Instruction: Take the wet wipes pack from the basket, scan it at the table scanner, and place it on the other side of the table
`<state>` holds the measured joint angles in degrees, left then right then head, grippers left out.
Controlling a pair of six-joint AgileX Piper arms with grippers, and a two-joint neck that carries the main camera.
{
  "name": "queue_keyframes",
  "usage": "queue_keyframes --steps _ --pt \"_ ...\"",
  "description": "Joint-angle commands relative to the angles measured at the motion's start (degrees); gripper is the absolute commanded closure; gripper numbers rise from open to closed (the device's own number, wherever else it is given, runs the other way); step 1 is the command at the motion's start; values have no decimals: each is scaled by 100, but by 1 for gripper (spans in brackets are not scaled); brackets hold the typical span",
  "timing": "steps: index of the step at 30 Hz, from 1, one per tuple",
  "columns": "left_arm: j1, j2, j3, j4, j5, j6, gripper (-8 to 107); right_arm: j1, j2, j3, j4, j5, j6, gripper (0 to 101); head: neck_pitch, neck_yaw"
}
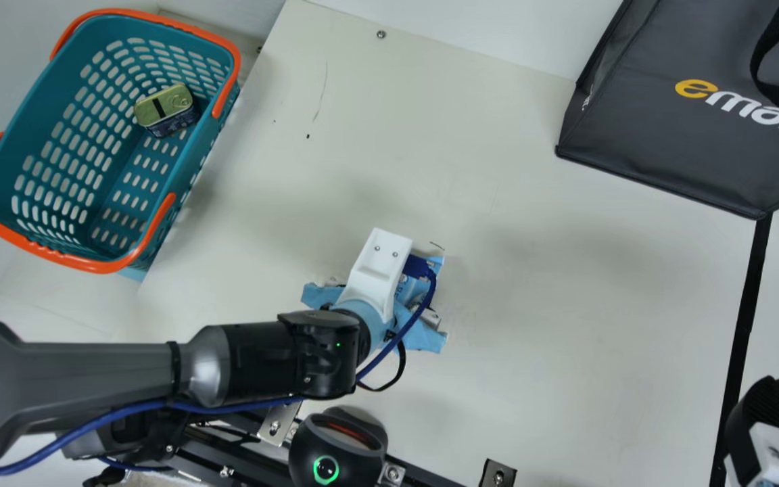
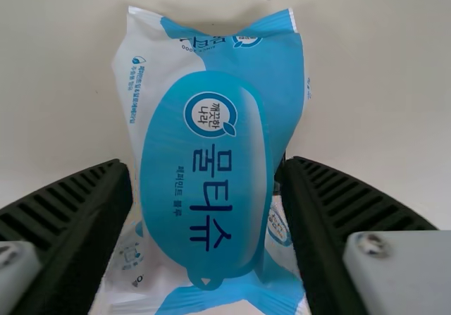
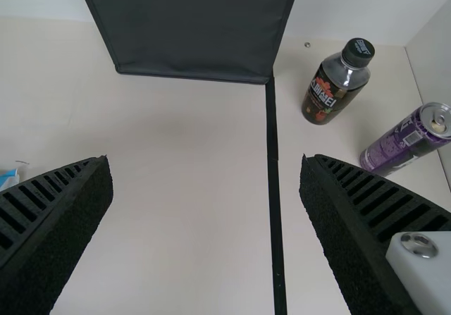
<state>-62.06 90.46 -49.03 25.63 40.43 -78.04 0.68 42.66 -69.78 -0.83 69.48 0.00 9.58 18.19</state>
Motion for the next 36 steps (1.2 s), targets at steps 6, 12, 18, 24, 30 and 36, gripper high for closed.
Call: queue_keyframes --steps 6,12,18,24,30,36 --pt "126 -249 77 -212 -78 245 9 0 0 0 0 0 0 6 -166 23" --pt "312 -748 184 -627 -90 767 9 0 0 0 0 0 0 6 -166 23" --pt "561 -1312 244 -1138 19 1537 9 0 0 0 0 0 0 6 -166 23" --pt "889 -1897 216 -1627 229 2313 9 0 0 0 0 0 0 6 -166 23" --pt "1308 -2383 186 -2019 488 2951 9 0 0 0 0 0 0 6 -166 23" --pt "1754 -2729 192 -2354 682 3472 9 0 0 0 0 0 0 6 -166 23"
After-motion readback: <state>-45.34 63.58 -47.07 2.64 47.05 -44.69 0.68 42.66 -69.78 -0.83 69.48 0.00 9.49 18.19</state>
